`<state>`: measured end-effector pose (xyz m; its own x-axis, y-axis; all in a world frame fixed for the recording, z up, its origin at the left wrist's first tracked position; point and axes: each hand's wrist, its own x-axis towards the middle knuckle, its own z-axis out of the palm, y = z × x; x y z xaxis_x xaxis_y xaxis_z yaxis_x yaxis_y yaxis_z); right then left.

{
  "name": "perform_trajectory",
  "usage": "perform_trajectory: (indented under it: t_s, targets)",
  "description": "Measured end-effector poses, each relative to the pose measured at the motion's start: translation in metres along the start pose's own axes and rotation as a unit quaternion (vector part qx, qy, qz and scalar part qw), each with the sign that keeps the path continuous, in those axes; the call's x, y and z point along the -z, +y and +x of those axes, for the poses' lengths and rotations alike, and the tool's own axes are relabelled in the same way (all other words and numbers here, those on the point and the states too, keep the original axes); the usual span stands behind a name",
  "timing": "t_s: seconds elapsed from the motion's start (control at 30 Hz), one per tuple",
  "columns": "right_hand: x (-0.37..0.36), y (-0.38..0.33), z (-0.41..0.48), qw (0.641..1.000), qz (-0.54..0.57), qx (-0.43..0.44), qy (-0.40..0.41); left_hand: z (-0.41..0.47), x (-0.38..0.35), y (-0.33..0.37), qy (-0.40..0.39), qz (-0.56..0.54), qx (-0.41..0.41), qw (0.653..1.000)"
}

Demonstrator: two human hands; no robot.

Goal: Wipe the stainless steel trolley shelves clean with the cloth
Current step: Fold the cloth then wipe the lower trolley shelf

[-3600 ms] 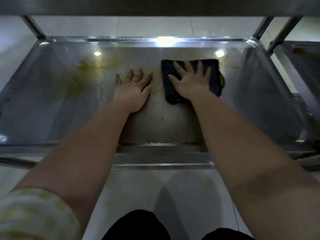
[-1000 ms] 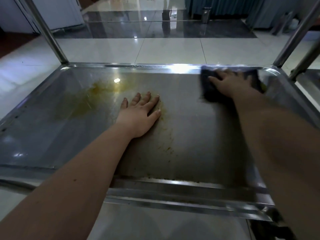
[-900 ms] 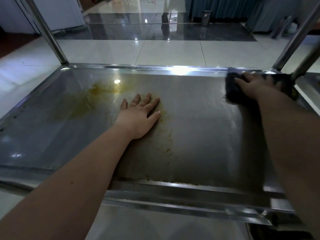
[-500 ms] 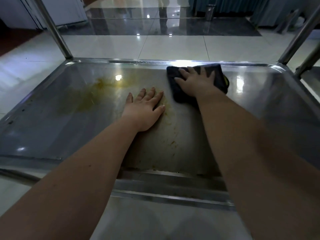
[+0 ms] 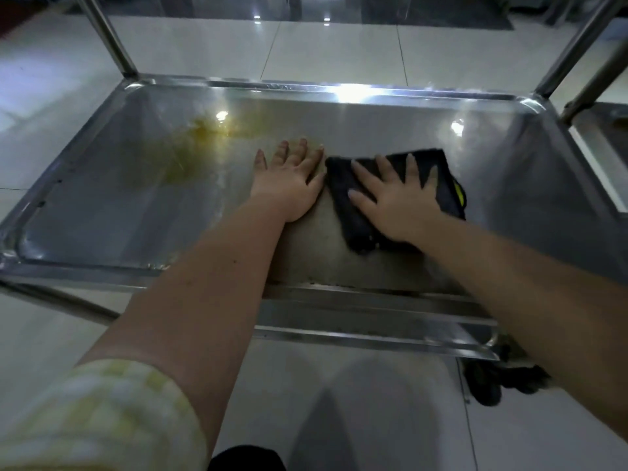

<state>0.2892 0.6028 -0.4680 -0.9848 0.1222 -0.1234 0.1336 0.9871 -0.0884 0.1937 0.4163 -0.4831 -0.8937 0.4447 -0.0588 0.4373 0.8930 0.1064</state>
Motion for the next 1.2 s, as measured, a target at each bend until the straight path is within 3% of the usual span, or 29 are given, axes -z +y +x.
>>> perform_trajectory:
  t_s: [0.13, 0.37, 0.53, 0.6, 0.73, 0.83, 1.1, 1.2]
  targets:
    - [0.014, -0.006, 0.067, 0.993, 0.034, -0.113, -0.025, 0.0, 0.001, -0.003, -0.009, 0.006, 0.002, 1.0]
    - [-0.018, -0.026, -0.063, 0.999, 0.018, -0.028, -0.003, -0.003, 0.007, 0.0, -0.019, 0.006, 0.019, 1.0]
    - [-0.013, 0.001, -0.108, 0.998, 0.022, -0.052, -0.018, -0.006, 0.011, 0.003, -0.025, 0.001, 0.01, 1.0]
    - [-0.008, 0.047, -0.117, 0.995, 0.01, -0.095, -0.008, -0.008, 0.011, 0.001, -0.021, 0.001, 0.008, 1.0]
    - [0.008, 0.161, -0.143, 0.963, 0.003, -0.267, -0.025, -0.006, 0.008, 0.003, -0.011, -0.002, 0.006, 1.0]
    - [0.008, 0.164, -0.147, 0.948, 0.001, -0.317, -0.03, -0.005, 0.006, 0.005, -0.009, 0.003, 0.012, 1.0]
    - [-0.024, -0.067, -0.094, 0.997, 0.01, -0.079, 0.009, -0.004, 0.004, 0.001, -0.008, 0.001, 0.013, 1.0]
    - [-0.022, -0.062, -0.091, 0.998, 0.028, -0.06, 0.017, -0.005, 0.007, -0.001, -0.01, -0.005, 0.011, 1.0]
